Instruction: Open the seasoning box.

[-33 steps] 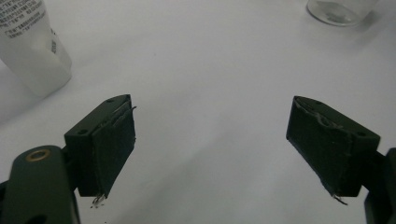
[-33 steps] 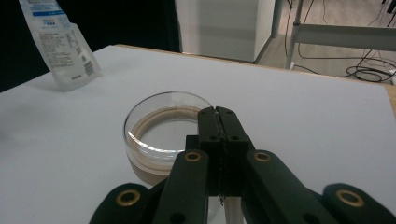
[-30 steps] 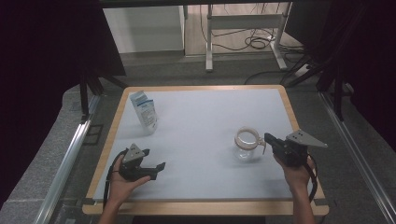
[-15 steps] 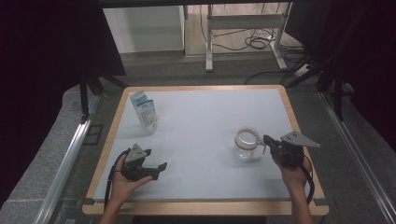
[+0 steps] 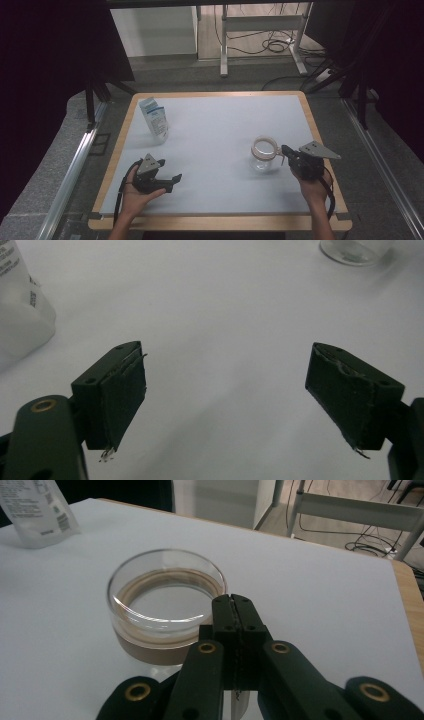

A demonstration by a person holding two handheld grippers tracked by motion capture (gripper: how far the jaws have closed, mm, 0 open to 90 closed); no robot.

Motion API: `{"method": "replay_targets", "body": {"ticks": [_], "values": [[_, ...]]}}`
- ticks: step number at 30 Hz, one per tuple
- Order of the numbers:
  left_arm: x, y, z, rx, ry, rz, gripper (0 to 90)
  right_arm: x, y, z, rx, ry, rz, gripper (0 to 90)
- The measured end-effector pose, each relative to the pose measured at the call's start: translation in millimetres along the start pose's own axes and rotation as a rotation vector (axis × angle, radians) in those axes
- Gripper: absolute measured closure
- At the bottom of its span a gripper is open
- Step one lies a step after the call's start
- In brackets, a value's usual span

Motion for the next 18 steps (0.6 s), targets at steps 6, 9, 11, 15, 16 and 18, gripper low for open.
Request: {"method": "replay_targets", "body": {"ticks": [6,9,11,15,16,18], "values": [[-4.6,-2.4,-3.0,-0.016,-0.005,-0.02,18.0,-0.7,-1.2,-1.8,-0.002,-0.012,-0.003,90.0],[-9.0,-3.2,-5.6,-0.028,-0.006,-0.044,22.1,-0.8,-1.7,-2.0,0.0,-0.016,-0.005,90.0],[-20.0,-7.3,-12.1,-0.034,-0.017,-0.076,26.5,-1.0,-2.1,-2.6,-0.001,-0.02,-0.006,90.0],[-47.6,-20.9,-23.9,0.031,-0.03,-0.105,43.1,-0.6,-1.6,-3.6,-0.008,-0.027,-0.006,90.0],[-55.4,-25.0,-27.8,0.048,-0.034,-0.113,46.8,-0.5,-1.5,-3.5,-0.008,-0.025,-0.007,90.0],[-62.7,-29.4,-31.2,0.062,-0.043,-0.118,53.1,-0.4,-1.6,-3.4,-0.008,-0.025,-0.008,90.0]]}}
Point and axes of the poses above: each handheld gripper's, and its own axes: y roughly backward along the jaws, x roughly out of its underside, z roughly to its left, the point moved 5 cm from there along -y, roughly forward along the jaws, and after that the axes turned 15 degrees about -y, right-handed, at the moved point
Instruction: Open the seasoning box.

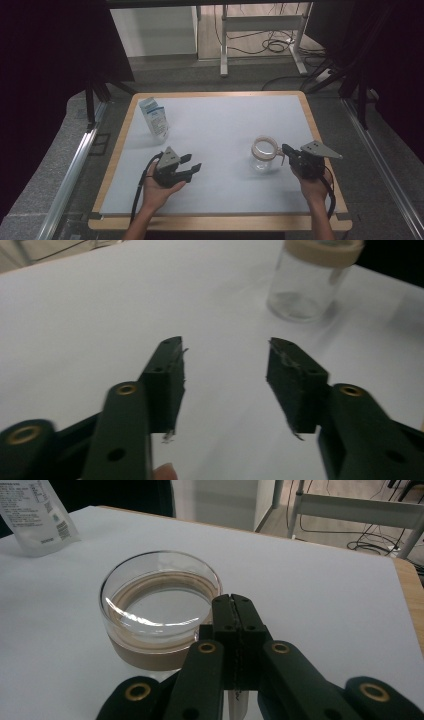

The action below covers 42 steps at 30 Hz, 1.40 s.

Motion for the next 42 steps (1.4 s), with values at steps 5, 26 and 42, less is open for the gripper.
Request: {"method": "replay_targets", "body": {"ticks": [5,26,42], "values": [[-28.3,-36.7,-11.2,0.059,-0.021,0.008,68.3,0.0,-0.1,0.0,-0.001,-0.001,0.0,90.0],[-91.9,-126.2,-32.0,0.171,-0.086,0.019,90.0,0.9,-2.6,0.1,-0.021,-0.007,0.001,90.0],[-101.6,-130.9,-39.7,0.189,-0.116,0.033,90.0,1.3,-2.0,-1.0,-0.028,-0.016,0.001,90.0]]}}
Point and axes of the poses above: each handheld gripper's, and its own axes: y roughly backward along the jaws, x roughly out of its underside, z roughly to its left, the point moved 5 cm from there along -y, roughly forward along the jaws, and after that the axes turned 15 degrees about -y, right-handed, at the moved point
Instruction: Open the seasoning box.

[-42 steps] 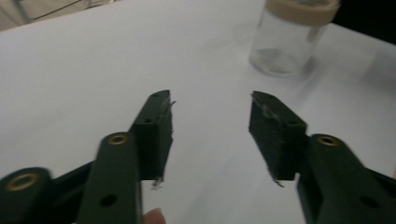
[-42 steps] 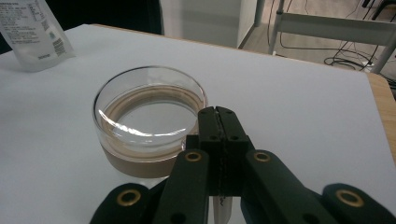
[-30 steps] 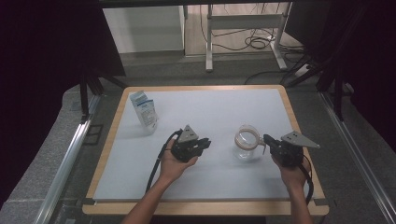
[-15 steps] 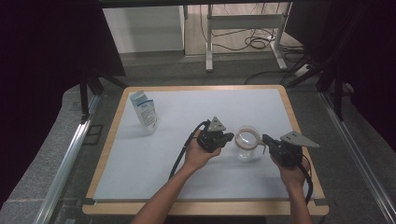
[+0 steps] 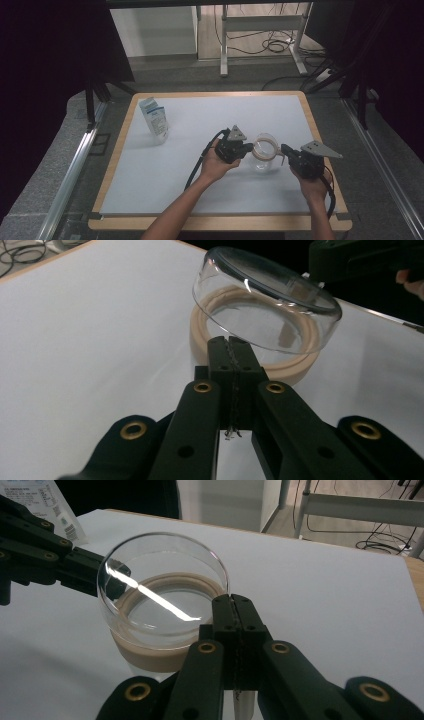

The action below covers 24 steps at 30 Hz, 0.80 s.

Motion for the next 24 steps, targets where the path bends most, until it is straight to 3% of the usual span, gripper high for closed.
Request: {"method": "replay_targets", "body": {"ticks": [5,9,13,16,19,24], "values": [[-7.0,2.9,-2.4,0.006,-0.02,-0.005,90.0,1.1,9.8,7.5,-0.025,-0.005,-0.014,90.0],[-13.5,5.7,-2.3,0.005,-0.032,-0.002,90.0,12.2,20.3,24.1,-0.089,0.022,0.011,88.5],[-17.0,6.8,-2.3,0.009,-0.036,0.003,90.0,34.9,20.0,31.1,-0.139,0.026,0.067,80.0],[-20.1,6.0,-3.3,0.024,-0.015,-0.011,90.0,49.2,12.4,30.3,-0.14,0.026,0.103,69.8],[-24.8,5.3,-5.0,0.032,-0.019,-0.018,90.0,61.4,1.2,34.4,-0.138,0.026,0.117,55.8],[-36.1,4.7,-9.8,0.048,-0.037,-0.026,90.0,75.8,-10.8,45.8,-0.153,0.063,0.167,47.6]]}}
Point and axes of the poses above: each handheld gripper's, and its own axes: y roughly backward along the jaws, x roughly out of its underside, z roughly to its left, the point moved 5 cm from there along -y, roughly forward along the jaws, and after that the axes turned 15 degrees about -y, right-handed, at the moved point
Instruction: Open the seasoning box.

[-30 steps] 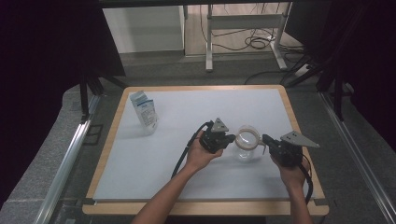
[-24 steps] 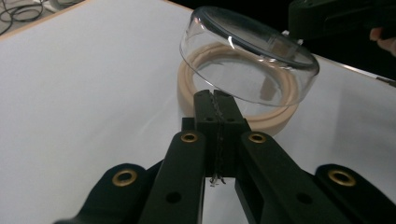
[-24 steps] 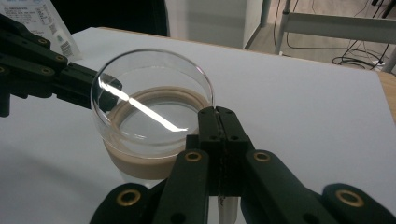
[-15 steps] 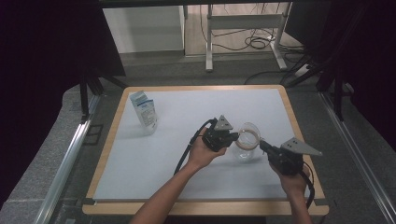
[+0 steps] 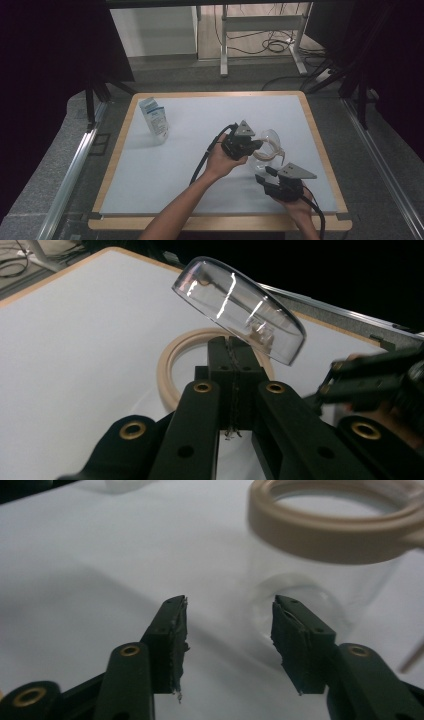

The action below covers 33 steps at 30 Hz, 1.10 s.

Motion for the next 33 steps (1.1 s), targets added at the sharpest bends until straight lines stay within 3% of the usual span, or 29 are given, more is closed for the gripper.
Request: {"method": "replay_targets", "body": {"ticks": [12,16,21,28,33], "values": [[-31.1,-11.5,-16.8,0.039,-0.061,-0.01,90.0,12.3,-9.6,1.9,0.02,0.025,0.038,45.5],[-35.5,-15.1,-21.2,0.05,-0.063,-0.017,90.0,13.3,-10.1,2.6,0.014,0.031,0.043,45.5],[-34.2,-13.1,-20.3,0.057,-0.058,-0.028,89.5,15.6,-12.8,7.1,0.0,0.064,0.059,44.8],[-27.9,-3.1,-12.2,0.056,-0.032,-0.042,88.1,15.6,-12.7,4.5,0.011,0.05,0.056,44.8],[-15.8,13.6,-9.4,0.039,-0.016,-0.059,85.0,13.9,-12.2,3.3,0.01,0.039,0.045,44.8]]}}
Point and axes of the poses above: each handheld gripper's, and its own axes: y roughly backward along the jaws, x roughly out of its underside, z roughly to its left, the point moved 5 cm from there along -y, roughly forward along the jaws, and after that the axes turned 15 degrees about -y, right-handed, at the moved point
